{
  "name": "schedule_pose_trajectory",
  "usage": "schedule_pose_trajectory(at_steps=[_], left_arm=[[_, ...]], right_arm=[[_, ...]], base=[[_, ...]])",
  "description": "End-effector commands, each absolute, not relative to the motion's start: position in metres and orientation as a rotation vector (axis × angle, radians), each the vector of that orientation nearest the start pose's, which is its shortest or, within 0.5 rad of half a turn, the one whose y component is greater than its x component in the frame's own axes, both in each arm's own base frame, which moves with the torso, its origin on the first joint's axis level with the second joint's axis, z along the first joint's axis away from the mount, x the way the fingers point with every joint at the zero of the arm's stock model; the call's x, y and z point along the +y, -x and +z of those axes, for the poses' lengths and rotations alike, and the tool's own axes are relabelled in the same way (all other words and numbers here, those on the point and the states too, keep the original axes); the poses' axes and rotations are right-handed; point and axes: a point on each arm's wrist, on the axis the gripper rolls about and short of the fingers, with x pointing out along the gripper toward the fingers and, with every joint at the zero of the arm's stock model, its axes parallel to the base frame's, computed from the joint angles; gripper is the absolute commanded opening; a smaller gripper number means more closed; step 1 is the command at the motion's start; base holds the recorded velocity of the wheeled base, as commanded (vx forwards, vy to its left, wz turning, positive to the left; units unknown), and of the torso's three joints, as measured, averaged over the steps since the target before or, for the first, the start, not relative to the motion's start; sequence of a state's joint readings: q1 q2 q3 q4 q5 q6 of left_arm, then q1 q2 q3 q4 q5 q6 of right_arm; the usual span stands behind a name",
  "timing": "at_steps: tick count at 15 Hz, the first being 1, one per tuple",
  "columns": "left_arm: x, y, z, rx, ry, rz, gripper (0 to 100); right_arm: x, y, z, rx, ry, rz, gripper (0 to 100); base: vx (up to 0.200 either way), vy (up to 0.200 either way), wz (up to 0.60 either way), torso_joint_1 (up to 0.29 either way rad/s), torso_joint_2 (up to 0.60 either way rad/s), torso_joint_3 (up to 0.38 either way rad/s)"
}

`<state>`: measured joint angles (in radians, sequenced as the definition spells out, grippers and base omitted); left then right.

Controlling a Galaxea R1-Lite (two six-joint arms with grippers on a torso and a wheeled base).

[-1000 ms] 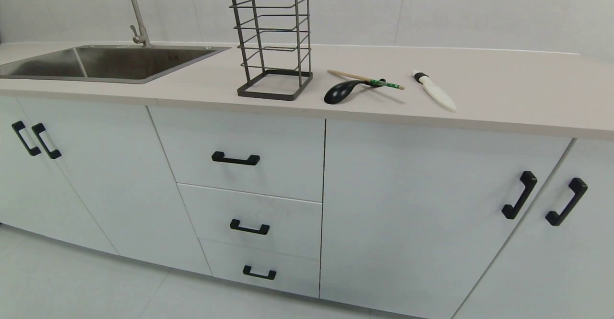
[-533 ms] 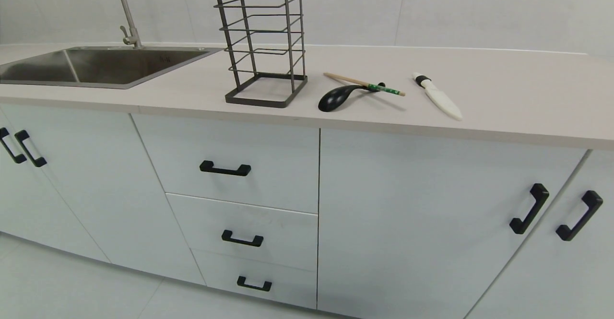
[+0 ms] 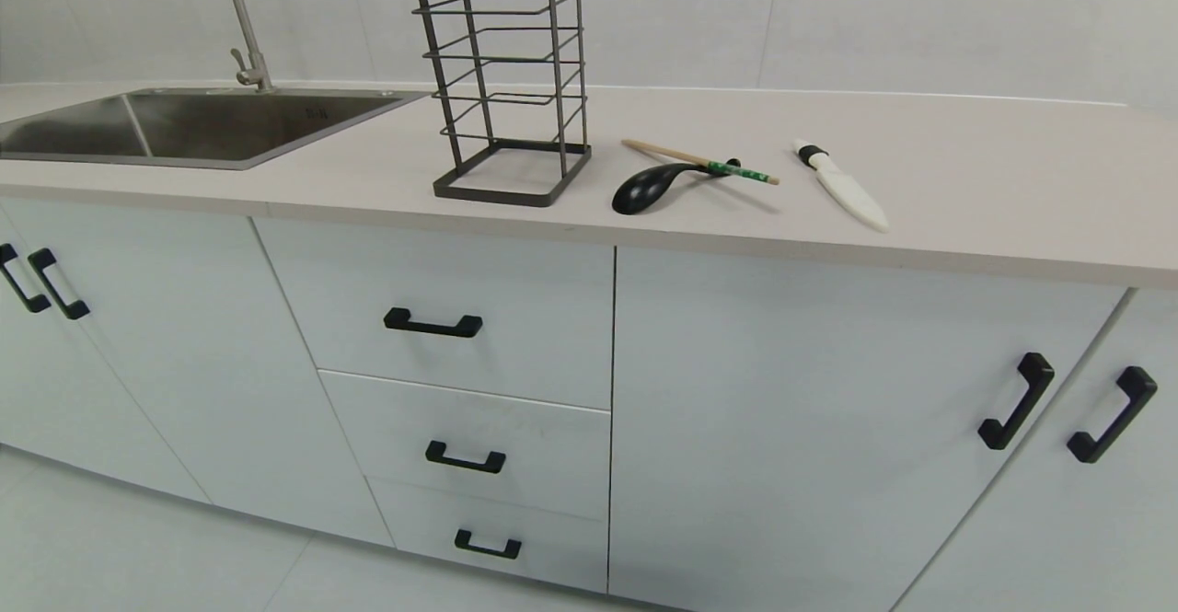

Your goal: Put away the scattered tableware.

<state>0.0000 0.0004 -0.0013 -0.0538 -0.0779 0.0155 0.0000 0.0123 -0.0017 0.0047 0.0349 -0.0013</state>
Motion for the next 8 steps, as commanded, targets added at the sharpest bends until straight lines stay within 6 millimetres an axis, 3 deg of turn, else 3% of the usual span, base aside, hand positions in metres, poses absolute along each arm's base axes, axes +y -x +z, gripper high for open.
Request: schedule_pose_trajectory(at_steps=[1,2,3,6,8], left_arm=[[-0.002,0.030,0.109,-0.223,-0.023,-0.075,100],[-0.003,0.037,0.144,-0.325,-0.038,-0.058,100],[-0.003,0.036,0.148,-0.319,-0.037,-0.058,100],[-0.003,0.029,0.139,-0.183,-0.026,-0.123,100],[-0.006,0.023,0.132,-0.069,-0.021,-0.256,100]], right_arm=[[0.001,0.022,0.076,0.017,0.001,0.035,0],[0.001,0.022,0.076,0.017,0.001,0.035,0],[0.001,0.022,0.076,0.017,0.001,0.035,0],[0.001,0.022,0.076,0.017,0.001,0.035,0],[0.001,0.022,0.076,0.017,0.001,0.035,0]], base=[[0.000,0.000,0.00,0.000,0.00,0.000],[0.000,0.000,0.00,0.000,0.00,0.000],[0.000,0.000,0.00,0.000,0.00,0.000],[0.000,0.000,0.00,0.000,0.00,0.000],[0.000,0.000,0.00,0.000,0.00,0.000]])
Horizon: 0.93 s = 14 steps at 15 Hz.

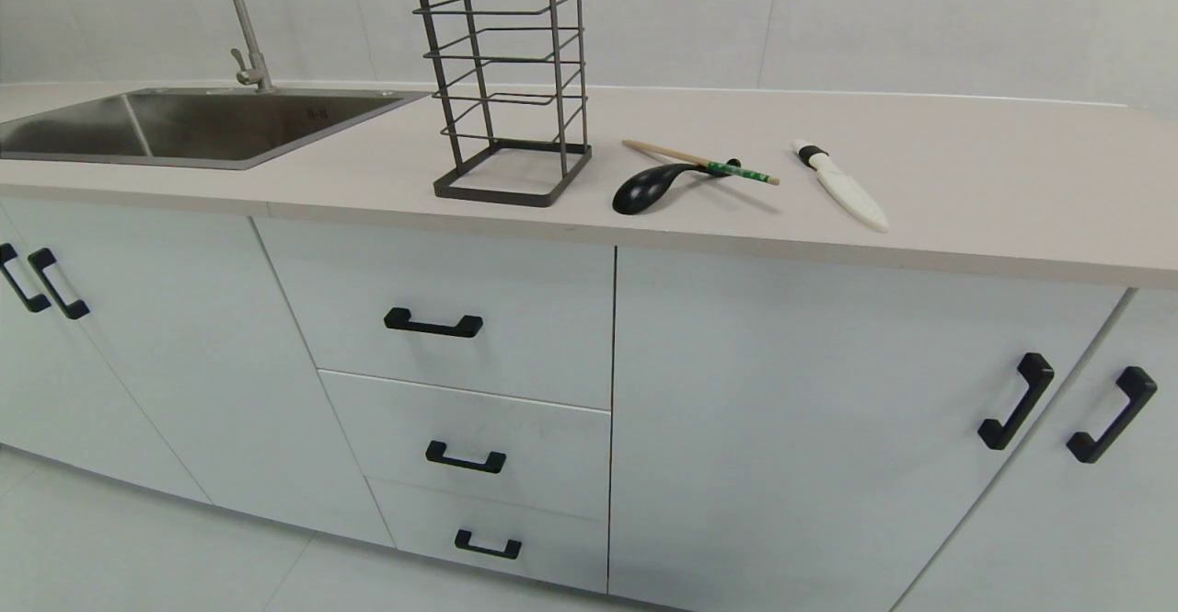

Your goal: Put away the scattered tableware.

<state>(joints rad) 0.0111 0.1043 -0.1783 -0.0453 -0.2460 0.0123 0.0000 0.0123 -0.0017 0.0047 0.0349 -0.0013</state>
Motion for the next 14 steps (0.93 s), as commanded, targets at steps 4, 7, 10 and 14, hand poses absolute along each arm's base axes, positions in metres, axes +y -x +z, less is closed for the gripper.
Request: schedule_pose_trajectory(at_steps=[4,7,10,14], left_arm=[[-0.008,0.001,0.134,0.097,-0.068,-0.365,100],[-0.010,-0.019,0.132,0.210,-0.196,-0.501,100],[-0.018,-0.048,0.126,0.370,-0.311,-0.699,100],[-0.034,-0.075,0.121,0.368,-0.539,-0.906,100]], right_arm=[[0.001,0.022,0.076,0.017,0.001,0.035,0],[0.001,0.022,0.076,0.017,0.001,0.035,0],[0.001,0.022,0.076,0.017,0.001,0.035,0],[0.001,0.022,0.076,0.017,0.001,0.035,0]], base=[[0.000,0.000,0.00,0.000,0.00,0.000],[0.000,0.000,0.00,0.000,0.00,0.000],[0.000,0.000,0.00,0.000,0.00,0.000],[0.000,0.000,0.00,0.000,0.00,0.000]])
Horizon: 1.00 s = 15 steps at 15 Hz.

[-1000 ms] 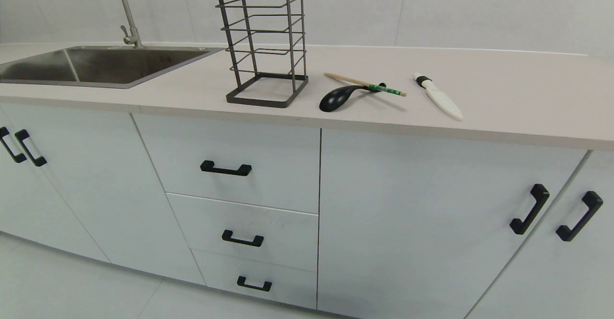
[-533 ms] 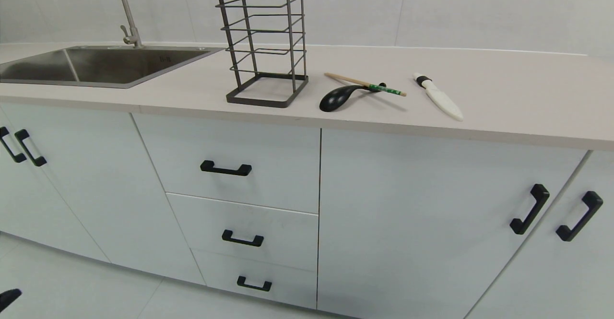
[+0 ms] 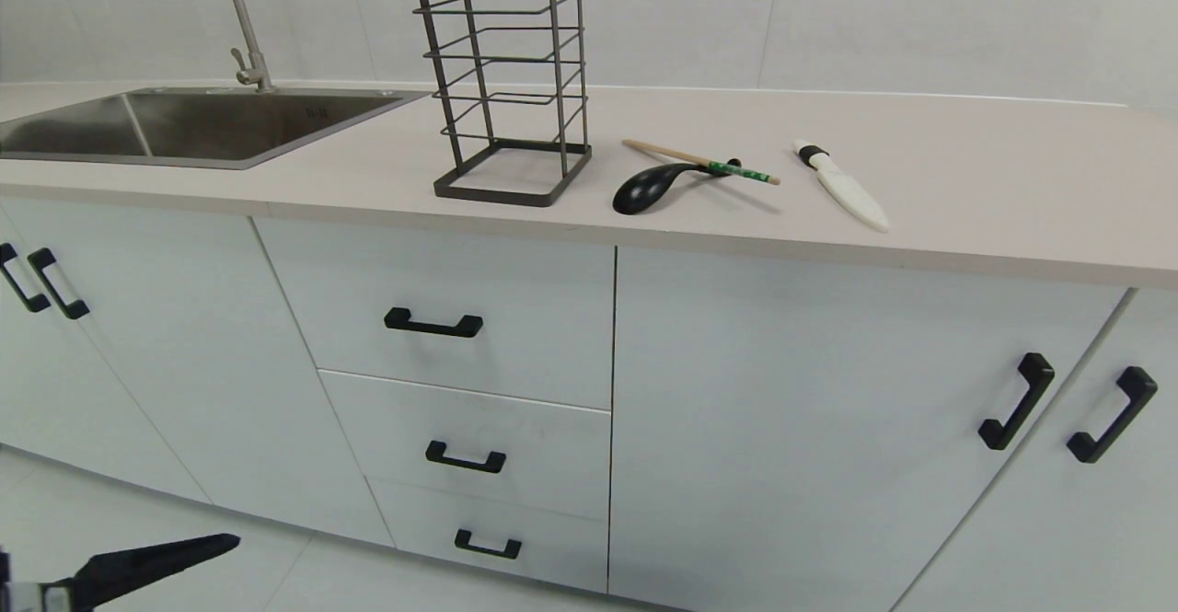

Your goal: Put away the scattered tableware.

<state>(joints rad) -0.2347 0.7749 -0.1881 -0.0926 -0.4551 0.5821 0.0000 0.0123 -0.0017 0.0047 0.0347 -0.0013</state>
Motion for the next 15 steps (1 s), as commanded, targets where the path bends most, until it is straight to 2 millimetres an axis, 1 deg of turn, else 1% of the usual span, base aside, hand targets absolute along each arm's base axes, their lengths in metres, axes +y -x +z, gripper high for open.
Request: schedule_pose_trajectory(at_steps=[1,4,7,8,11,14,15], left_arm=[[-0.040,-0.087,0.119,0.386,-0.580,-0.956,100],[-0.053,-0.121,0.104,0.444,-0.695,-1.042,100],[-0.066,-0.153,0.099,0.422,-0.821,-1.112,100],[-0.072,-0.171,0.095,0.415,-0.889,-1.143,100],[-0.075,-0.180,0.083,0.469,-0.904,-1.170,100],[-0.079,-0.191,0.060,0.578,-0.899,-1.198,100],[-0.080,-0.195,0.056,0.589,-0.901,-1.196,100]], right_arm=[[0.001,0.022,0.076,0.017,0.001,0.035,0],[0.001,0.022,0.076,0.017,0.001,0.035,0],[0.001,0.022,0.076,0.017,0.001,0.035,0],[0.001,0.022,0.076,0.017,0.001,0.035,0],[0.001,0.022,0.076,0.017,0.001,0.035,0],[0.001,0.022,0.076,0.017,0.001,0.035,0],[0.001,0.022,0.076,0.017,0.001,0.035,0]], base=[[0.000,0.000,0.00,0.000,0.00,0.000],[0.000,0.000,0.00,0.000,0.00,0.000],[0.000,0.000,0.00,0.000,0.00,0.000],[0.000,0.000,0.00,0.000,0.00,0.000],[0.000,0.000,0.00,0.000,0.00,0.000],[0.000,0.000,0.00,0.000,0.00,0.000],[0.000,0.000,0.00,0.000,0.00,0.000]])
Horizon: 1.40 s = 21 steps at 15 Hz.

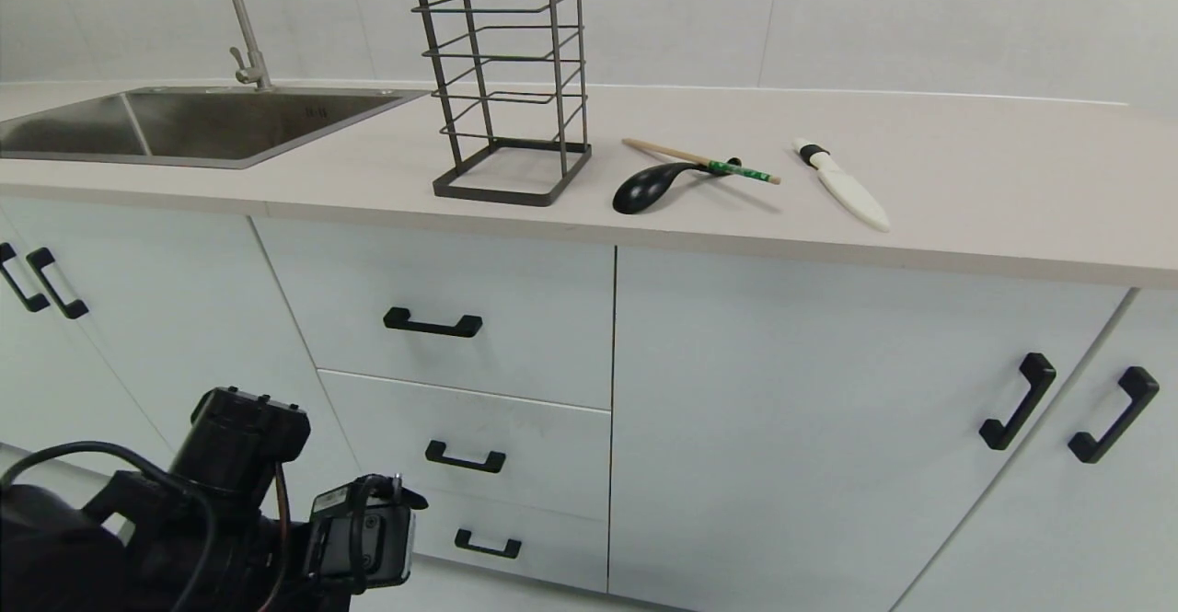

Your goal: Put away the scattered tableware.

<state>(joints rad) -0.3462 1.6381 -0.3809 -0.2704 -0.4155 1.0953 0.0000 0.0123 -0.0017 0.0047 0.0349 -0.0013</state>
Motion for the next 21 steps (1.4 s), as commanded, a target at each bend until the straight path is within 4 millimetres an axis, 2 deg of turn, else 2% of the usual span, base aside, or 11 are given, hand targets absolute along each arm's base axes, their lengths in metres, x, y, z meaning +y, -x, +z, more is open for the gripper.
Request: schedule_pose_trajectory(at_steps=[1,3,6,8,15,21], left_arm=[[-0.081,-0.200,0.047,0.625,-0.912,-1.195,100],[-0.085,-0.212,0.038,0.620,-0.956,-1.208,100],[-0.093,-0.236,0.033,0.569,-1.011,-1.216,100],[-0.095,-0.246,0.031,0.571,-1.027,-1.197,100],[-0.095,-0.261,0.020,0.584,-1.038,-1.154,100],[-0.079,-0.280,0.007,0.595,-1.053,-1.034,100]], right_arm=[[0.001,0.022,0.076,0.017,0.001,0.035,0],[0.001,0.022,0.076,0.017,0.001,0.035,0],[0.001,0.022,0.076,0.017,0.001,0.035,0],[0.001,0.022,0.076,0.017,0.001,0.035,0],[0.001,0.022,0.076,0.017,0.001,0.035,0],[0.001,0.022,0.076,0.017,0.001,0.035,0]], base=[[0.000,0.000,0.00,0.000,0.00,0.000],[0.000,0.000,0.00,0.000,0.00,0.000],[0.000,0.000,0.00,0.000,0.00,0.000],[0.000,0.000,0.00,0.000,0.00,0.000],[0.000,0.000,0.00,0.000,0.00,0.000],[0.000,0.000,0.00,0.000,0.00,0.000]])
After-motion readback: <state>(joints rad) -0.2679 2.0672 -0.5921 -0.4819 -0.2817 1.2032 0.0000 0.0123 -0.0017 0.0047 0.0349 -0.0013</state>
